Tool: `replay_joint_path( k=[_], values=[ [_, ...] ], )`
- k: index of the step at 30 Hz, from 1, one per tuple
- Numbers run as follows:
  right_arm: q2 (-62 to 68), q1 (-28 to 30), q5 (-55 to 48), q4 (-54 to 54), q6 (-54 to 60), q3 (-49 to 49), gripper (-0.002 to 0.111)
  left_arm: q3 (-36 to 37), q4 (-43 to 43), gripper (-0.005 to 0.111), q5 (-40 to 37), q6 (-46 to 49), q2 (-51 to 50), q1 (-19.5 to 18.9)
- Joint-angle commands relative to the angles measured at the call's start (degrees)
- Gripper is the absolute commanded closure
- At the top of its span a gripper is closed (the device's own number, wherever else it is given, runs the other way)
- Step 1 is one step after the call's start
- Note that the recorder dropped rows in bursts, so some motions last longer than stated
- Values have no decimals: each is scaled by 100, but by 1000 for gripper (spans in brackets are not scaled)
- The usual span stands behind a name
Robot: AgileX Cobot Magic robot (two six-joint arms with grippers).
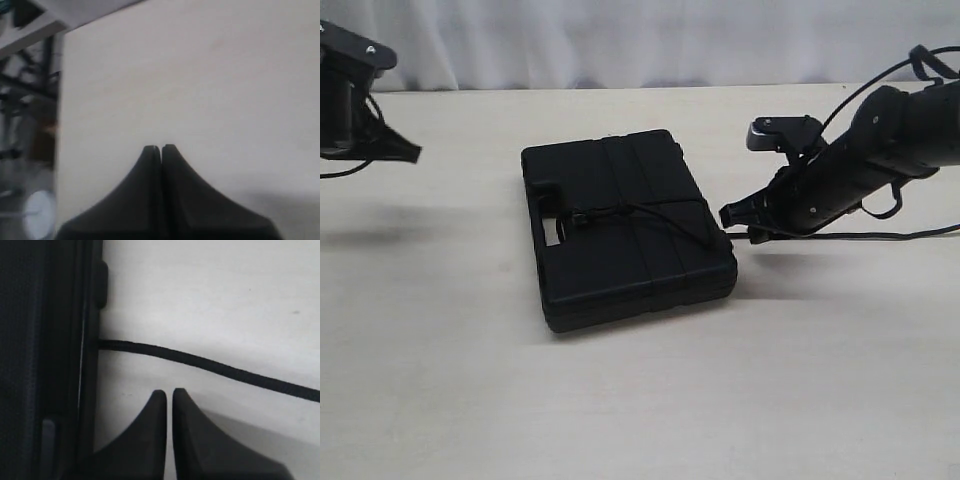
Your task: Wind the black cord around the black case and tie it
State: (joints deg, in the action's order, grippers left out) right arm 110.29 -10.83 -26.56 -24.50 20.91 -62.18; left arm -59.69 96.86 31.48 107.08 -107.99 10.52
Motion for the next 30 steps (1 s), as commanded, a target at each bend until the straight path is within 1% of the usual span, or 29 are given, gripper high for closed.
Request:
replay_joint_path(
  k=[1, 2, 4, 7, 8, 9, 10, 11, 12, 13, 14, 15, 16, 17, 18, 19, 20, 21, 22, 24, 26, 27, 30],
  values=[
    [0, -1, -218, -54, 85, -31, 104, 391, 309, 107, 1264, 1042, 171, -42],
    [0, -1, -263, -54, 85, -31, 104, 522, 309, 107, 1166, 911, 245, -42],
    [0, -46, -352, -116, 150, -18, 104, 907, 309, 107, 13, 464, 509, -42],
    [0, -132, -342, -160, 219, -8, 104, 1184, 309, 107, -1424, -149, 720, -105],
    [0, -200, -331, -160, 235, -8, 104, 1267, 309, 107, -2313, -378, 733, -200],
    [0, -200, -331, -160, 235, -8, 104, 1314, 309, 107, -2823, -448, 733, -281],
    [0, -200, -352, -160, 235, -8, 104, 1369, 309, 107, -3973, -751, 733, -551],
    [0, -200, -365, -160, 235, -8, 104, 1372, 309, 107, -4589, -1128, 718, -735],
    [0, -200, -365, -160, 235, -8, 104, 1226, -417, 107, -5765, -2393, 645, -1125],
    [0, -200, -343, -160, 235, -8, 104, 840, -1932, 107, -6579, -3895, 566, -1532],
    [0, -200, -330, -160, 235, -8, 104, 687, -2807, 107, -6648, -4573, 568, -1634],
    [0, -200, -301, -160, 235, -8, 104, 453, -4200, 107, -6581, -5965, 580, -1754],
    [0, -200, -271, -160, 235, -8, 104, 360, -5658, 107, -6372, -7127, 606, -1783],
    [0, -200, -241, -160, 235, -8, 104, 347, -7912, 107, -5973, -9113, 620, -1755],
    [0, -200, -233, -160, 235, -8, 104, 347, -8830, 107, -5931, -10130, 620, -1722],
    [0, -200, -201, -160, 235, -8, 104, 347, -10540, 107, -5940, -11493, 620, -1641],
    [0, -200, -184, -160, 235, -8, 104, 347, -11432, 107, -5972, -12323, 620, -1570],
    [0, -200, -147, -160, 235, -8, 104, 347, -12072, 107, -6011, -12934, 620, -1483],
    [0, -200, -76, -160, 235, -8, 104, 347, -12383, 107, -5969, -13299, 620, -1375],
    [0, -200, 57, -160, 235, -8, 104, 347, -12061, 107, -5623, -13189, 620, -1236],
    [0, -200, 161, -160, 235, -8, 104, 347, -11687, 107, -5384, -12856, 598, -1156],
    [0, -200, 262, -160, 235, -8, 104, 347, -11440, 107, -5285, -12548, 568, -1117],
    [23, -200, 415, -160, 235, -8, 104, 319, -10137, 107, -5167, -11036, 431, -1108]
  ],
)
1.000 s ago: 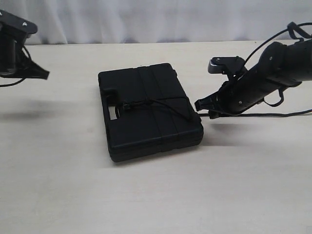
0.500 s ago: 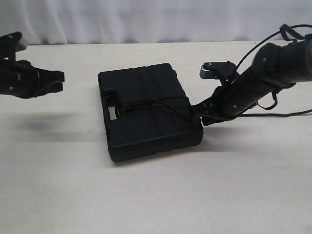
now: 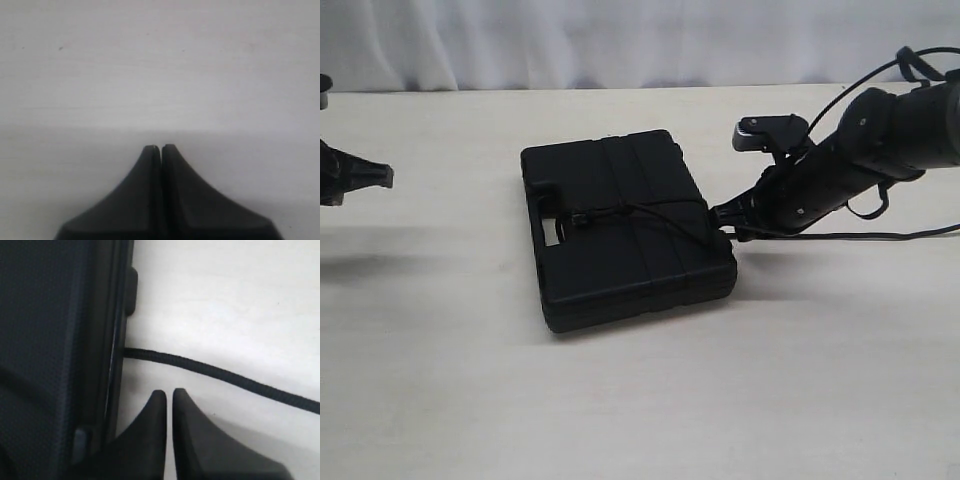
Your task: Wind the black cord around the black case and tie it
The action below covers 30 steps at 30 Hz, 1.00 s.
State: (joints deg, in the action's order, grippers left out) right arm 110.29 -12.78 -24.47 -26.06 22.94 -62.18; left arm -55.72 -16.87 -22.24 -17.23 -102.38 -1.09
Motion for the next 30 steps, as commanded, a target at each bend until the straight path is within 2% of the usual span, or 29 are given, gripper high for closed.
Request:
replay_joint_path(
  k=[1, 5, 6, 10, 14, 20, 25, 27, 30],
  values=[
    [38, -6, 207, -3, 31, -8, 104, -109, 1741, 107, 177, 1960, -193, 52],
    [133, -6, 94, -177, 29, -8, 104, -302, 3871, 107, -264, 4288, -410, 52],
    [160, -6, 36, -335, 106, -8, 104, -338, 4545, 107, -467, 5134, -468, 52],
    [184, -6, -232, -1076, 801, -8, 104, -353, 6189, 107, -945, 7270, -557, 52],
    [184, -6, -642, -1849, 1524, -8, 104, -353, 6866, 107, -1266, 8040, -569, 52],
    [184, -6, -1374, -2541, 2158, -8, 104, -353, 6866, 107, -1302, 8099, -569, 52],
    [184, -6, -1561, -2599, 2323, -18, 104, -353, 7065, 107, -1454, 8343, -569, 68],
    [155, -6, -1561, -2493, 2323, -44, 104, -353, 7360, 107, -1547, 8780, -569, 149],
    [-35, 4, -1229, -2251, 2166, -44, 104, -362, 8019, 107, -1822, 9913, -569, 380]
  ],
)
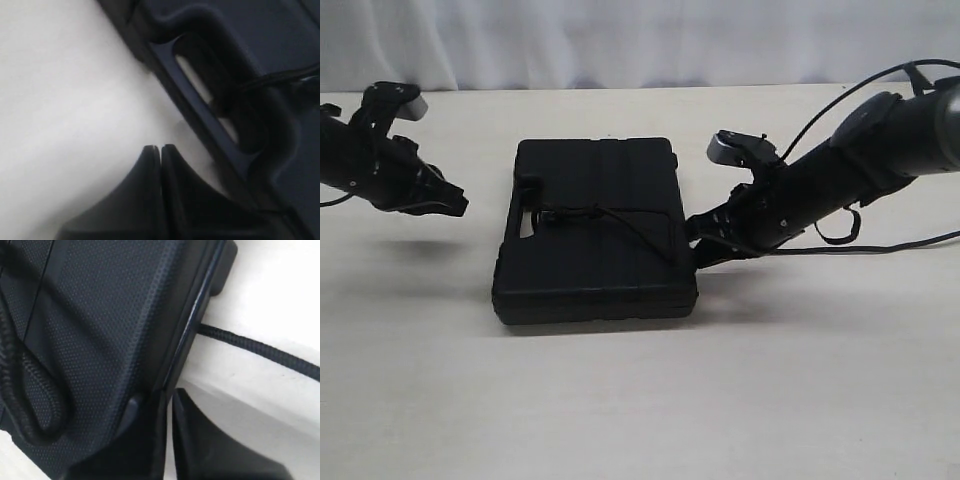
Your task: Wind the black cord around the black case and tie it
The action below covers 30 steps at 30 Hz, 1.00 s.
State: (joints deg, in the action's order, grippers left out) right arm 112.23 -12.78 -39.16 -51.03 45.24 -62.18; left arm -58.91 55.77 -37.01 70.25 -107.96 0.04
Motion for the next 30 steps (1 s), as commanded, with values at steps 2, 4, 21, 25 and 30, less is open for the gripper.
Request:
replay_joint_path(
  k=[2, 4, 21, 25, 30],
  values=[
    [-451, 4, 532, 655, -484, -44, 104, -54, 1130, 104, -471, 2086, -10, 444],
    [-718, 4, 768, 1357, -1103, -44, 104, -54, 1420, 94, -574, 3173, -10, 679],
    [-1370, 434, -675, 4573, -3845, -1387, 71, -932, 858, 54, 4278, 3716, -57, 2903],
    [-1326, 496, -591, 4552, -3845, -1387, 71, -1284, 1693, 66, 7098, 4553, -182, 3001],
    [-1196, 496, -764, 4537, -3845, -1435, 71, -2054, 4418, 73, 7457, 5253, -302, 2429]
  ],
)
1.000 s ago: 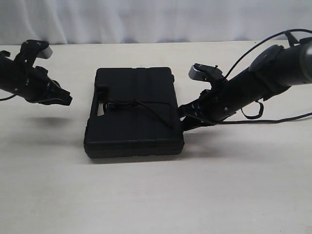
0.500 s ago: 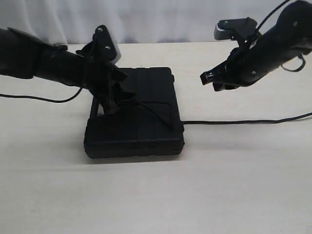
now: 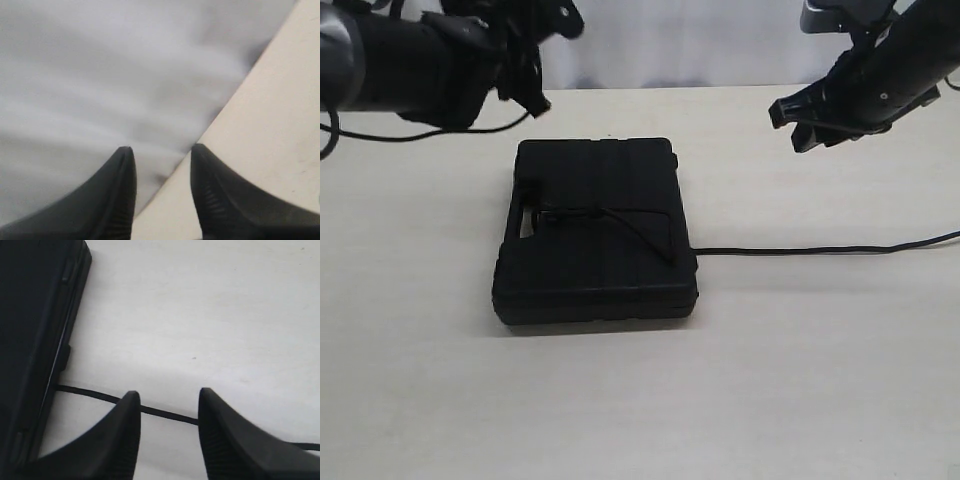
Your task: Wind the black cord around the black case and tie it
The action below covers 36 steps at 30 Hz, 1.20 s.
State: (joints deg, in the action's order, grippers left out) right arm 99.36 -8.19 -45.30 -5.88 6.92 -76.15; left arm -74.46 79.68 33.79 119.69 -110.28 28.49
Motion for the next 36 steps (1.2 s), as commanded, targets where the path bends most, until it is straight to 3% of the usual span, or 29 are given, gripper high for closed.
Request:
replay_joint_path(
  k=[1, 5, 8, 11, 16, 18, 19, 21, 24, 26, 27, 28, 31, 36],
  values=[
    [100, 37, -216, 22, -13, -38, 71, -485, 2026, 73, 225, 309, -70, -544],
    [105, 37, -330, 22, -13, -16, 71, -143, 2026, 73, 35, 309, -70, -591],
    [105, 37, -394, 22, -13, -16, 71, 102, 2026, 73, -833, 27, -46, -674],
    [105, 37, -469, 22, -13, -16, 71, 204, 2026, 78, -2871, -1267, 6, -1015],
    [105, 37, -386, 22, -2, -16, 71, 71, 2026, 97, -8174, -1781, -160, -1903],
    [105, 37, -263, 22, 37, -16, 71, -143, 1712, 102, -9178, -1888, -245, -2182],
    [105, 37, -229, 22, 37, -16, 71, -261, 1239, 104, -9226, -1979, -270, -2240],
    [105, 37, -172, 22, 37, -16, 71, -586, -500, 104, -8920, -2359, -270, -2201],
    [105, 37, -146, 34, 37, -16, 71, -786, -3936, 104, -7849, -3850, -270, -1817],
    [105, 37, -146, 34, 37, -16, 71, -786, -5765, 104, -7302, -4734, -297, -1574],
    [105, 37, -146, 34, 37, -16, 71, -786, -6258, 104, -7241, -4928, -319, -1480],
    [105, 37, -156, 34, 37, -16, 71, -786, -6557, 104, -7241, -4964, -348, -1385],
    [105, 37, -191, 34, 47, -16, 71, -786, -6336, 101, -7293, -4629, -400, -1187],
    [105, 37, -299, 34, 91, -16, 71, -786, -5606, 63, -7523, -3834, -423, -917]
  ],
)
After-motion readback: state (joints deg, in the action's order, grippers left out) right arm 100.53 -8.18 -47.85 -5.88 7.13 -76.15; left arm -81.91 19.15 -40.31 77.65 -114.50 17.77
